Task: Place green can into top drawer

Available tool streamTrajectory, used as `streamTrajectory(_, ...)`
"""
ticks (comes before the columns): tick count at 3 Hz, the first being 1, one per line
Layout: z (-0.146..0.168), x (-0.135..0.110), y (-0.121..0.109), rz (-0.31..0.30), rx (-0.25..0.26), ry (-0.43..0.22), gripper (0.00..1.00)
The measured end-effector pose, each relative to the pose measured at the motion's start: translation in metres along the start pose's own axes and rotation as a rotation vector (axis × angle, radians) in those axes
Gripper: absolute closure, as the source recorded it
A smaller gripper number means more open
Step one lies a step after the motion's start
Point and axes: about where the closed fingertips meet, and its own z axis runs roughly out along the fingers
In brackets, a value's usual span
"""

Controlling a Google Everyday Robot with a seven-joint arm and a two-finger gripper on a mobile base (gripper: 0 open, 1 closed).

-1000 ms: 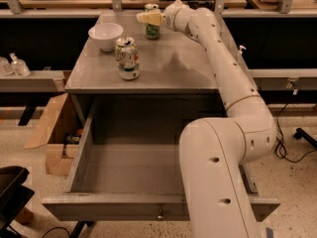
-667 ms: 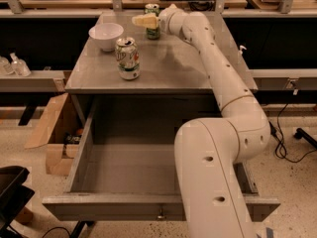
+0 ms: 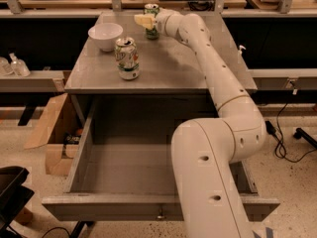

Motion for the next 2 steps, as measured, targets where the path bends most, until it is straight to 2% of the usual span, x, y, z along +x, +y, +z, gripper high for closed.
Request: streamTrajectory(2,0.0039,0.0028,0.0047,0.002,-0.006,0.003,0.82)
